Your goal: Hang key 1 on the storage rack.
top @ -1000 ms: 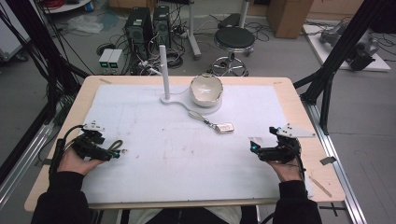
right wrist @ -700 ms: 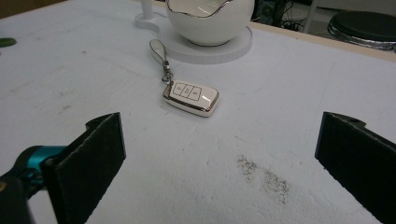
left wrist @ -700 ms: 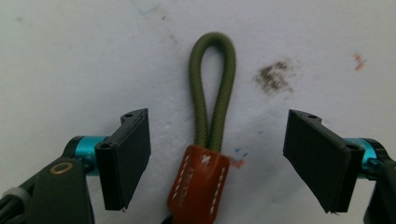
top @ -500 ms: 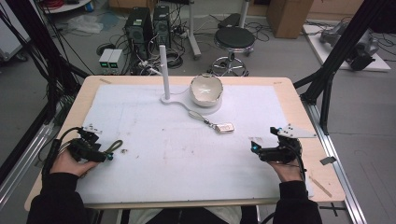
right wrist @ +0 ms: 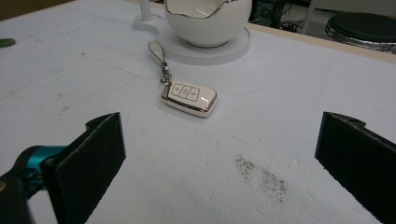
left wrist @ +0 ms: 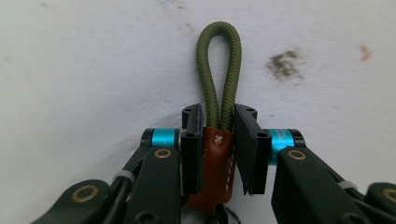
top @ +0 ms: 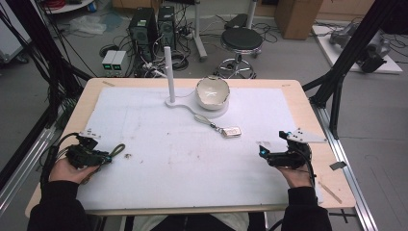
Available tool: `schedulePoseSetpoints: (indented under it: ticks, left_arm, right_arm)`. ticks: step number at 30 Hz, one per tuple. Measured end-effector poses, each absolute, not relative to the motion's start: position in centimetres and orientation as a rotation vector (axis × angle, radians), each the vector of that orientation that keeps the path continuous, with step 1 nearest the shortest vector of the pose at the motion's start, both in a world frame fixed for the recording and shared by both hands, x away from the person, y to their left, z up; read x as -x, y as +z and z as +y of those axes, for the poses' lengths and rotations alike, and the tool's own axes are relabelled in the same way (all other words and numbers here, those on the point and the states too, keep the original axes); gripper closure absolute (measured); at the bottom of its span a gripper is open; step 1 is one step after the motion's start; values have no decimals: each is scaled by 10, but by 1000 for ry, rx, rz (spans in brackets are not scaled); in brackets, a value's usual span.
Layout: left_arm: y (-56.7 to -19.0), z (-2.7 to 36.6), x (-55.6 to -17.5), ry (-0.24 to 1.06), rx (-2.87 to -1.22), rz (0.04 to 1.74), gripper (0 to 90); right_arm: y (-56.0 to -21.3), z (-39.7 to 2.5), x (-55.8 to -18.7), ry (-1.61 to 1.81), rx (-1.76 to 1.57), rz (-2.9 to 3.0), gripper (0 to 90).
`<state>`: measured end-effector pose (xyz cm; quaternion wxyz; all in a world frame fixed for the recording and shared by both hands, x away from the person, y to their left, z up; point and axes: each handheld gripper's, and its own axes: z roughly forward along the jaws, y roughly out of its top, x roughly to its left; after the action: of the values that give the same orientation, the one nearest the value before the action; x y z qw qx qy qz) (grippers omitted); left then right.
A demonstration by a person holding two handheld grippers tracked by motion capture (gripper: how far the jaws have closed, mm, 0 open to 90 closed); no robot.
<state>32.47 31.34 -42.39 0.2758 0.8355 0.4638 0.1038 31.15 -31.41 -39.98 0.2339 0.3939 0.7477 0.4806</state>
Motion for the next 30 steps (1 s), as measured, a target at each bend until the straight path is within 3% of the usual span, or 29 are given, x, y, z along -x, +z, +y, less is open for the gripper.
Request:
schedulePoseSetpoints:
  ticks: [11,30]
  left_arm:
    - [-419,320,-328,201,-2143,1261,746]
    - [-380,304,-353,244,-2115,1212,744]
  right_arm:
    - [-400,-314,-312,1319,-1072,2052,7]
    - [-400,-314,-313,1322,-1070,2054,7]
